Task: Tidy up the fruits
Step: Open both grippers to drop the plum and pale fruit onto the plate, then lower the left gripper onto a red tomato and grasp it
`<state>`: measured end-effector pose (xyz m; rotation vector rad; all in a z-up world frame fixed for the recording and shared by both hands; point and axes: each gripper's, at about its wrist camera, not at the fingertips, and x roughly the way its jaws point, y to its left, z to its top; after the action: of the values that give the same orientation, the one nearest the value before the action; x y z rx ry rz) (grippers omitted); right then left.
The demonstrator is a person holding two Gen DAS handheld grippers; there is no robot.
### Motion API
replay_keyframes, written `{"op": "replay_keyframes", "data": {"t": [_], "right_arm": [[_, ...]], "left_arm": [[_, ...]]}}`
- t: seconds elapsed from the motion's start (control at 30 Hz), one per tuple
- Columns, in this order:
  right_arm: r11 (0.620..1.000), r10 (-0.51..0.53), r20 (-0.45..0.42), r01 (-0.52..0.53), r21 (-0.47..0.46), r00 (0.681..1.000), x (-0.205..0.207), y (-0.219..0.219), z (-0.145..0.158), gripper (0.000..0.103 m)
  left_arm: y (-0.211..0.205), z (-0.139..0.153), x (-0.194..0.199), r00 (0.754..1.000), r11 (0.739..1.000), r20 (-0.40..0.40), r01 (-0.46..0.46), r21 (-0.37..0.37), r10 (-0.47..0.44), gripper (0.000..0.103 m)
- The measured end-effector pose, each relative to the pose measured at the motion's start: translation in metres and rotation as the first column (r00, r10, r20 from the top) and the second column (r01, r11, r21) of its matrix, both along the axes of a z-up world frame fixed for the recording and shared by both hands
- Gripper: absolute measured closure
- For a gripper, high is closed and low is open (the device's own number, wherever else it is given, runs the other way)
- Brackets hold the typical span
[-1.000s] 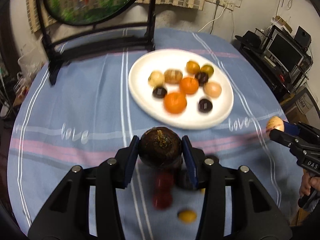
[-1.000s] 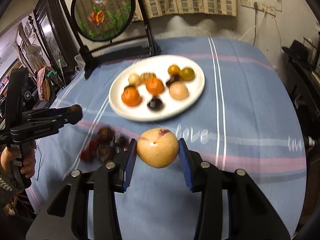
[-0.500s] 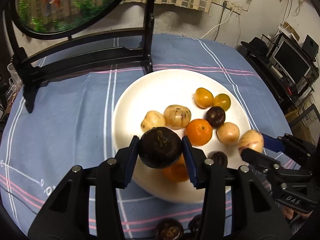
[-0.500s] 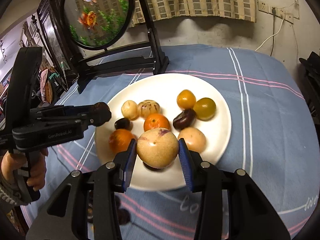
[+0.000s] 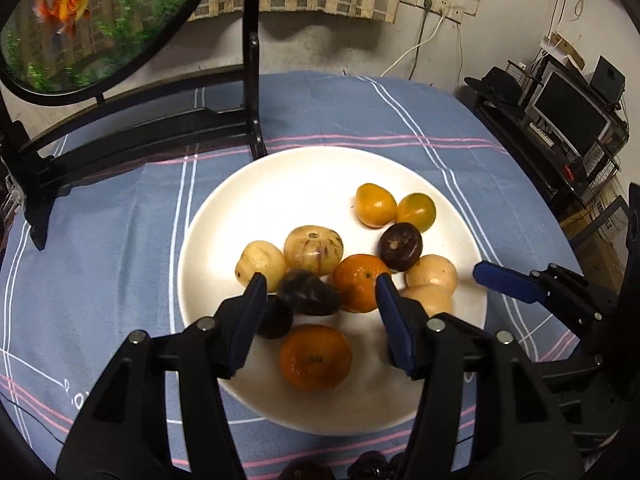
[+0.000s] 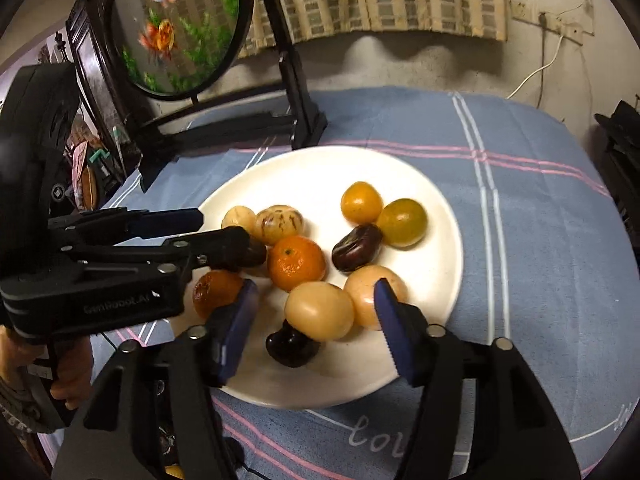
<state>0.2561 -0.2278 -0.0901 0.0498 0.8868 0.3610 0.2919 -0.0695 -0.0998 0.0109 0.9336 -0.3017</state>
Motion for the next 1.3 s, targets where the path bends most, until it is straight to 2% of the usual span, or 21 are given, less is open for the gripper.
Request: {"op": "replay_keyframes", "data": {"t": [0.2,0.5,0.73,0.93,1.17,1.3], "right_arm": [[0.999,-0.047,-0.006,0.047,0.025,0.999,-0.035,-0.018,0.013,0.042],[0.995,-0.081,-0.117,0.086,0.043,0.990,-0.123,-0.029,-0.002,0.042],[0.997,-0.049,-0.189,0.059,0.046,0.981,-0.174,-0.017,-0.007,0.041],[1.000,-0.021,-0.142,0.022,0.003,0.990,-0.189,-0.006,0.012,0.040],[0.998,-0.067,-0.140,0.064,-0.022,0.988,-0.200,-0.016,0.018,0.039],[0.996,-0.084,-0.145,0.080,-0.030,0.986,-0.202,-0.018,0.017,0.039]], "left_arm": [[0.030,0.011,-0.031,0.998,0.998,0.007,-0.057,0.004,0.057,0.039],[0.097,-0.025,-0.128,0.978,0.986,-0.129,-0.156,0.052,0.162,0.036],[0.100,-0.042,-0.182,0.975,0.990,-0.175,-0.133,0.038,0.138,0.035],[0.081,-0.051,-0.190,0.983,0.996,-0.166,-0.077,0.040,0.082,0.035],[0.080,-0.062,-0.184,0.981,0.998,-0.182,-0.070,-0.003,0.069,0.035],[0.083,-0.068,-0.180,0.978,0.997,-0.195,-0.074,-0.023,0.068,0.042]]}}
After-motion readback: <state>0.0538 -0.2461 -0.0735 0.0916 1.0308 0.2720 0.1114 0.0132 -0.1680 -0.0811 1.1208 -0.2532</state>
